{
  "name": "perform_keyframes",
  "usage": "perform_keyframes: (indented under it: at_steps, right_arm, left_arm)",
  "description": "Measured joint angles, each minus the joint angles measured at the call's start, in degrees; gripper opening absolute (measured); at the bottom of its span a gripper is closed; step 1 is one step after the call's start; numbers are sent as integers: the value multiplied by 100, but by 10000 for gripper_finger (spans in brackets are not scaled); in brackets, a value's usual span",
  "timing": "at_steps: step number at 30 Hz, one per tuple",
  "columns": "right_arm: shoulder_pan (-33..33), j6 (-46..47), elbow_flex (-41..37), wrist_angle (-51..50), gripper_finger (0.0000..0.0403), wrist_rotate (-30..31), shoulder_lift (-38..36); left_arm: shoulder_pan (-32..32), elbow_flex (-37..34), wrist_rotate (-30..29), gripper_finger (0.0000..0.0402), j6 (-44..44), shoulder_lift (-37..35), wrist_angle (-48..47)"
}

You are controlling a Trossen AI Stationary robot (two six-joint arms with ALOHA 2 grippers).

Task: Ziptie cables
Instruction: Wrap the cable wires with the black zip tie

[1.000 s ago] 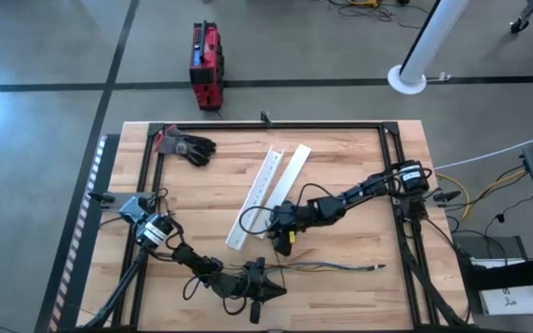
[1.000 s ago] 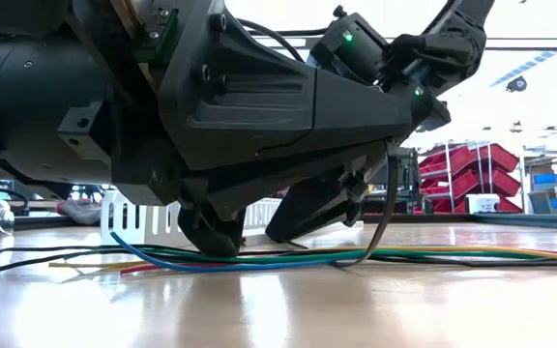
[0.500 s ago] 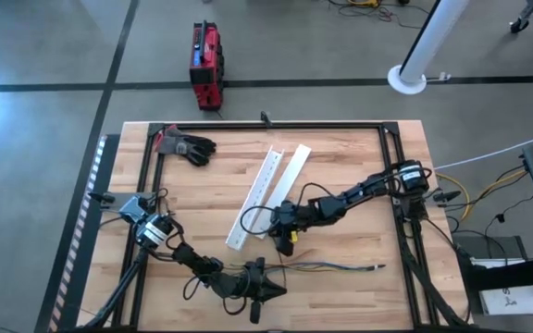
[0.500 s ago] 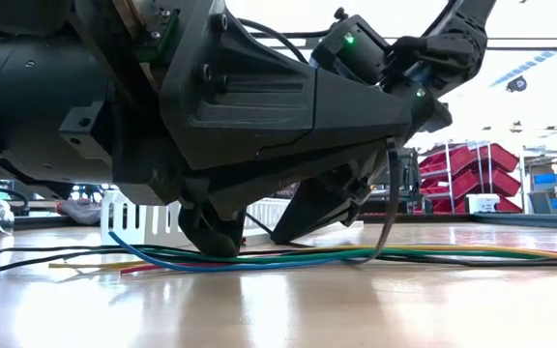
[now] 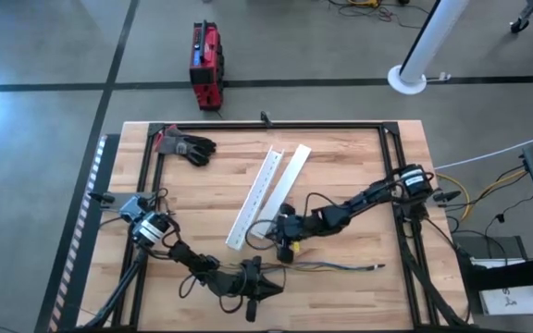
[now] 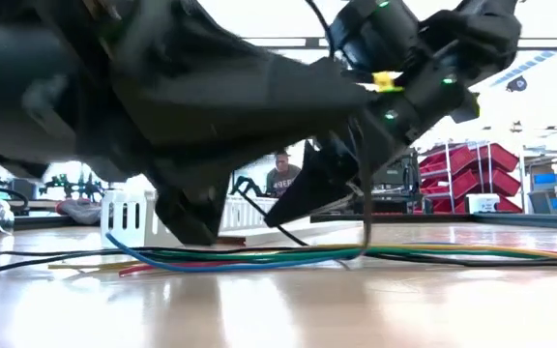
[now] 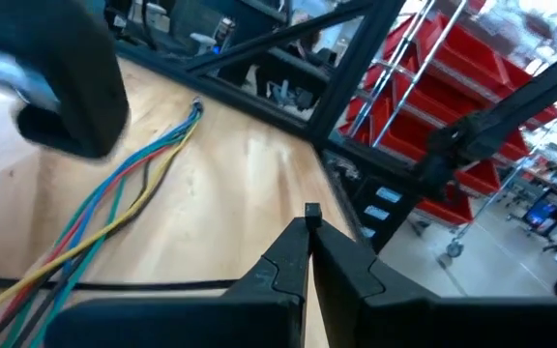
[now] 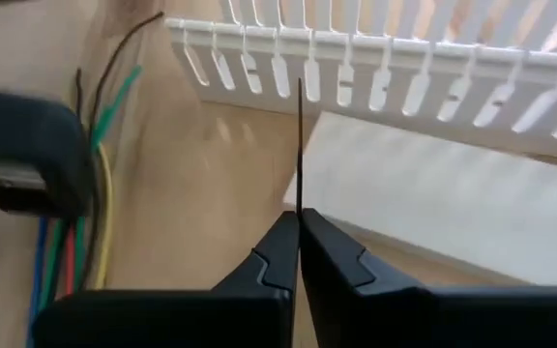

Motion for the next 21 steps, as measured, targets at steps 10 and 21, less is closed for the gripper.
perform_keyframes:
  at_steps: [10, 21]
  right_arm:
    - [1188, -603, -916, 2002, 0, 1892, -83]
    - [2519, -1949, -1012, 2345, 0, 3883, -87]
  left_arm:
    - [-72, -376, -136, 0, -483, -193, 62]
    - [-2, -730, -160, 0, -573, -367, 585]
